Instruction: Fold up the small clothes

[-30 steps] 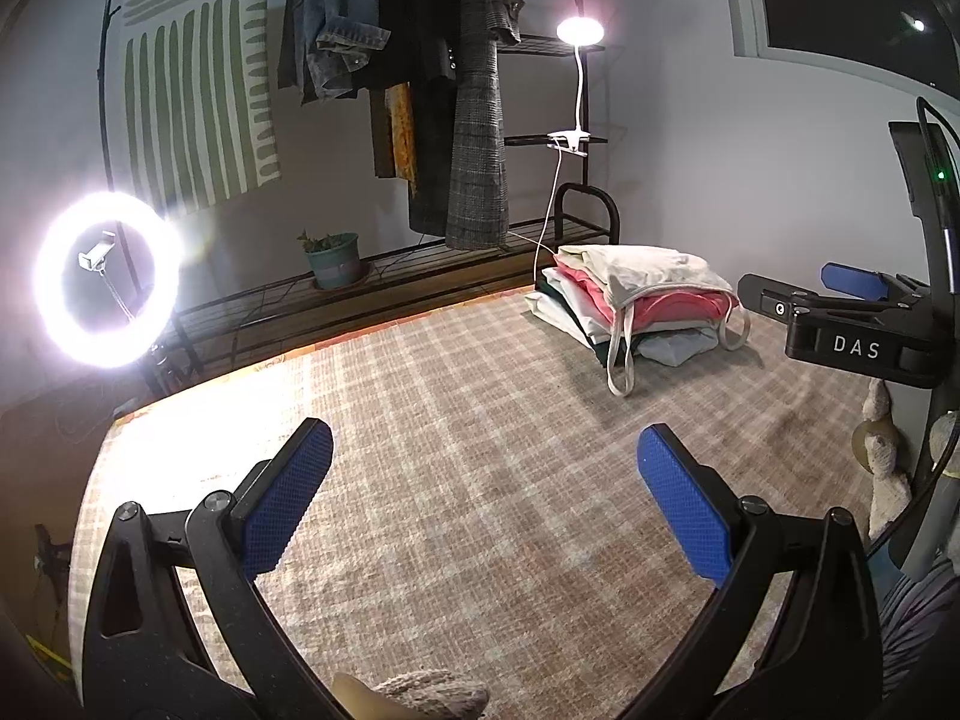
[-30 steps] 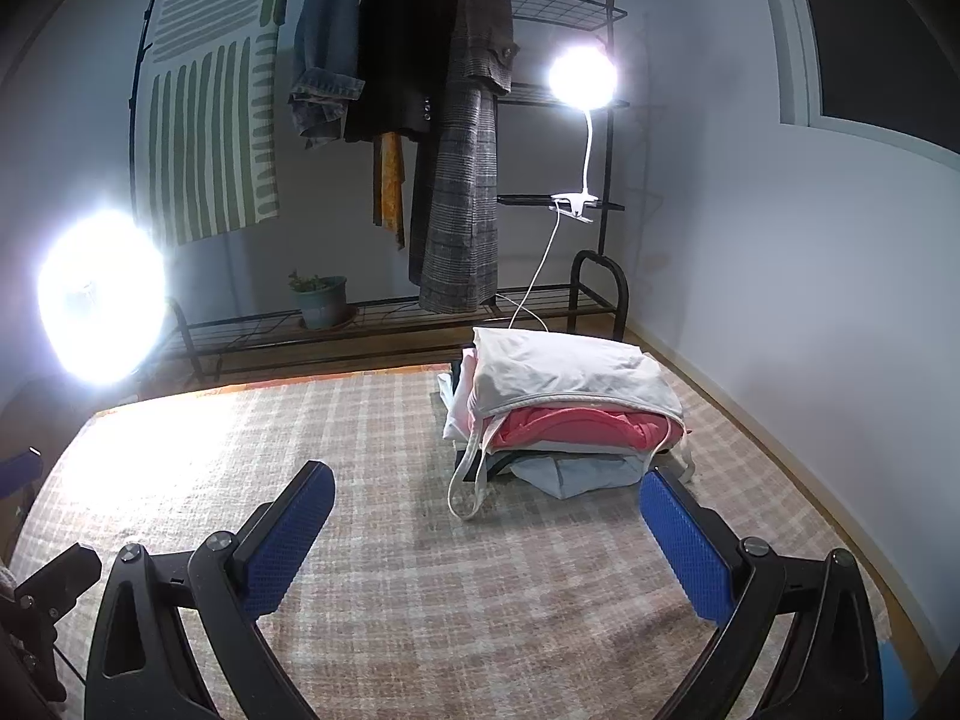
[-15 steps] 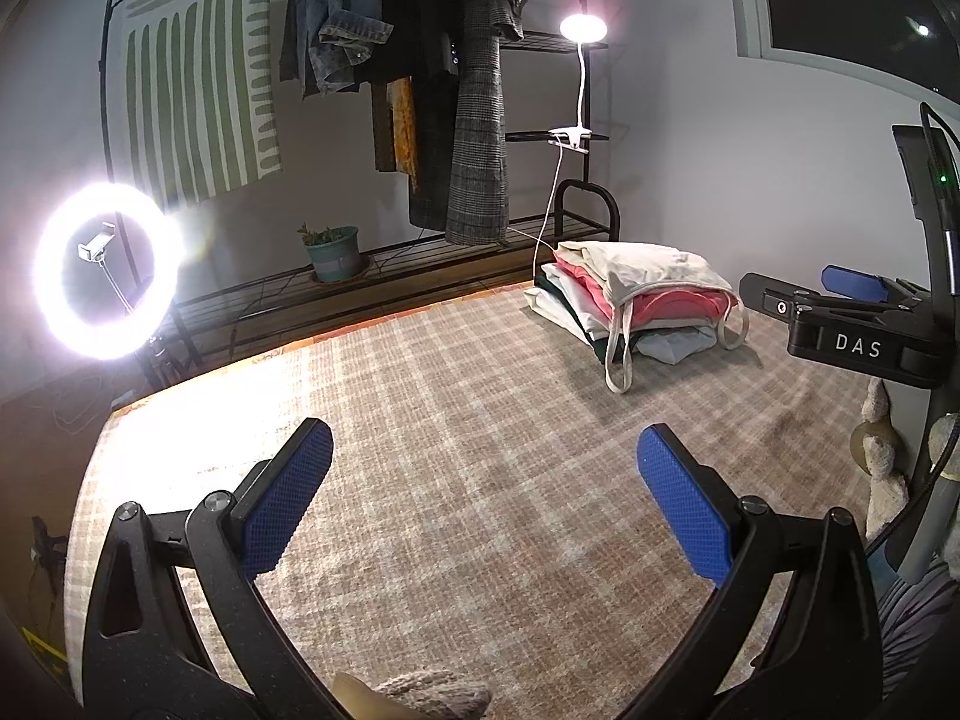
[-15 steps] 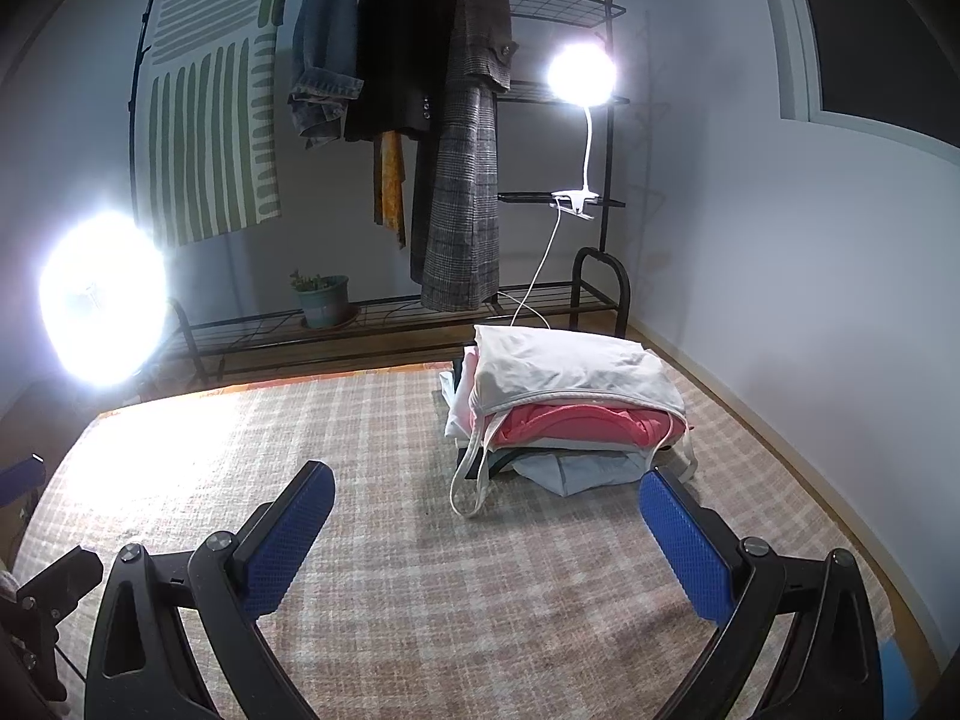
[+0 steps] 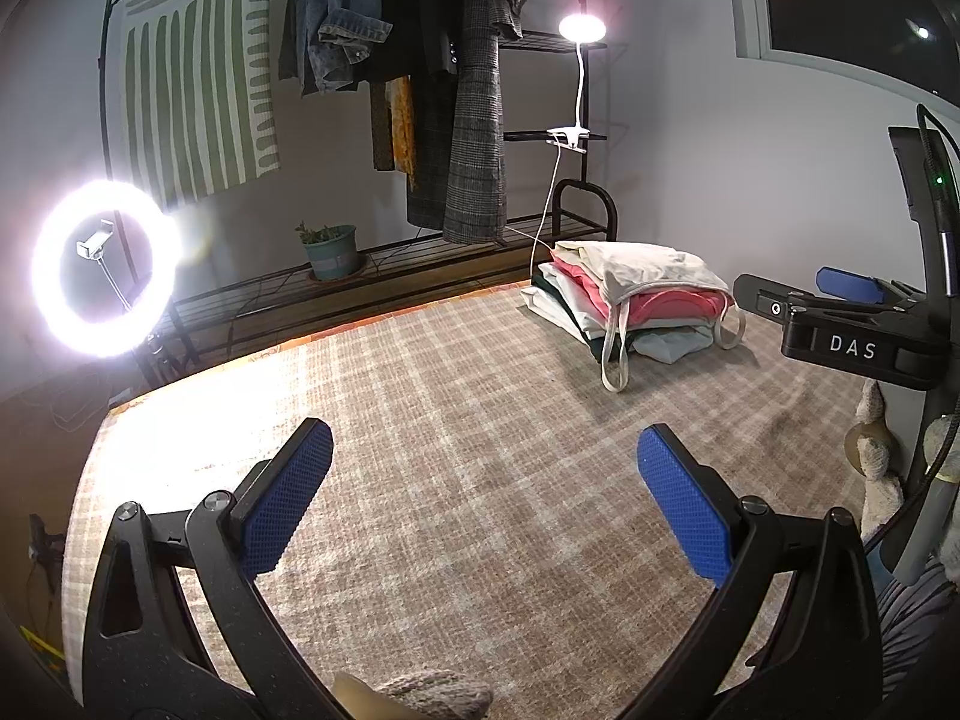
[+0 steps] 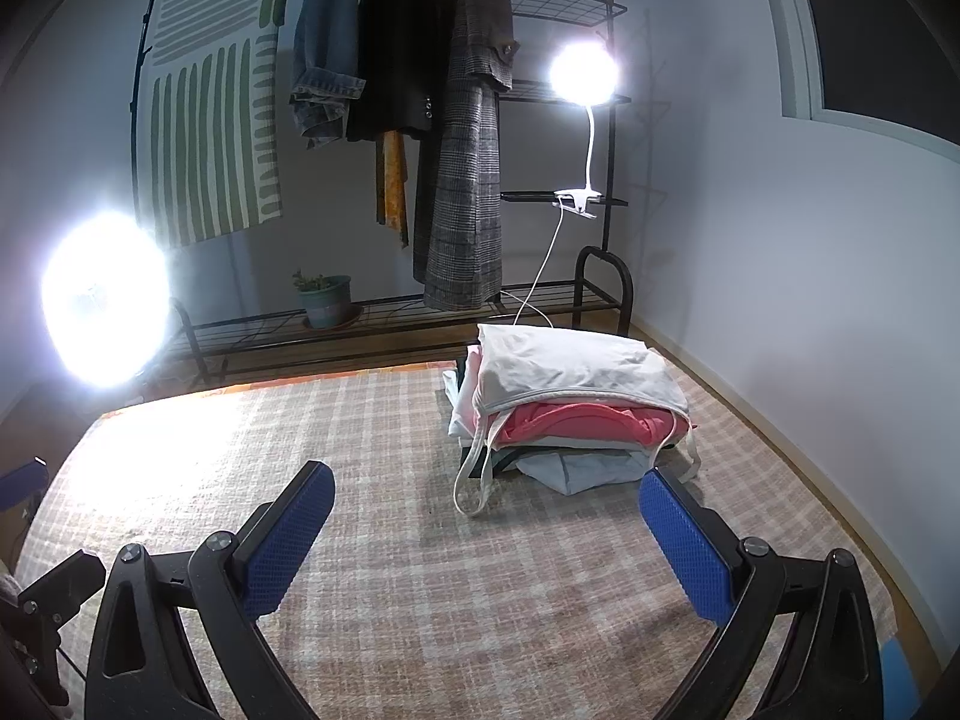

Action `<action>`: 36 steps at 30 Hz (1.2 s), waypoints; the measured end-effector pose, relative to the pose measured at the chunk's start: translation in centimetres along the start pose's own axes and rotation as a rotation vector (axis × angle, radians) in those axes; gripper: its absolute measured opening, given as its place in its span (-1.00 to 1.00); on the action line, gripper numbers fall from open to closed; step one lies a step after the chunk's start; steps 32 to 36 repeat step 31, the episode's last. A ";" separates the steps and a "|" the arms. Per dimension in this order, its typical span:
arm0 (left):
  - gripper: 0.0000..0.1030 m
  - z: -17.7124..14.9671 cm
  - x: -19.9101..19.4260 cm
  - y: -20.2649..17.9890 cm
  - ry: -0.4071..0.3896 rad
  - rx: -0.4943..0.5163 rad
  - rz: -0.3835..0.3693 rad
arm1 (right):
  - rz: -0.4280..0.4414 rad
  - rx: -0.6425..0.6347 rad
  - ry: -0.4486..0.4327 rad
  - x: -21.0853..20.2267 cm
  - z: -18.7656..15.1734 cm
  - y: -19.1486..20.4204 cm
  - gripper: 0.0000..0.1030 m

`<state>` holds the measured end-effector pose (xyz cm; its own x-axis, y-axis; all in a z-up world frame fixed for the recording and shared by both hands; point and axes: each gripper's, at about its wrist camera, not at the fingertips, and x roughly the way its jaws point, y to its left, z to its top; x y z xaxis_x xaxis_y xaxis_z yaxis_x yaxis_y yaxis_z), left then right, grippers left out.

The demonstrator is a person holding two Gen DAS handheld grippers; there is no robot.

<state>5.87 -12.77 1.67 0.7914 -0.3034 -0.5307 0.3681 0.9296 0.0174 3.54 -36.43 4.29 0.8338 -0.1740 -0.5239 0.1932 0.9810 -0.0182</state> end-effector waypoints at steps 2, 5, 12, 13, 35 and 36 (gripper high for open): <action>1.00 0.0 0.0 0.0 0.000 -0.001 0.000 | 0.001 0.001 0.001 0.0 0.0 0.0 0.99; 1.00 0.0 0.0 0.0 0.001 -0.002 -0.002 | 0.001 0.000 0.001 0.0 -0.1 0.0 0.99; 1.00 -0.2 -0.1 -0.3 0.004 -0.007 0.000 | 0.001 0.001 0.002 0.0 -0.1 0.1 0.99; 1.00 -0.2 -0.1 -0.3 0.005 -0.009 0.001 | 0.002 0.000 0.002 0.0 -0.1 0.1 0.99; 1.00 -0.6 -0.6 -0.3 -0.011 -0.024 0.022 | 0.016 -0.011 0.010 0.2 -0.3 0.4 0.99; 1.00 -0.6 -0.6 -0.3 -0.011 -0.024 0.022 | 0.016 -0.011 0.010 0.2 -0.3 0.4 0.99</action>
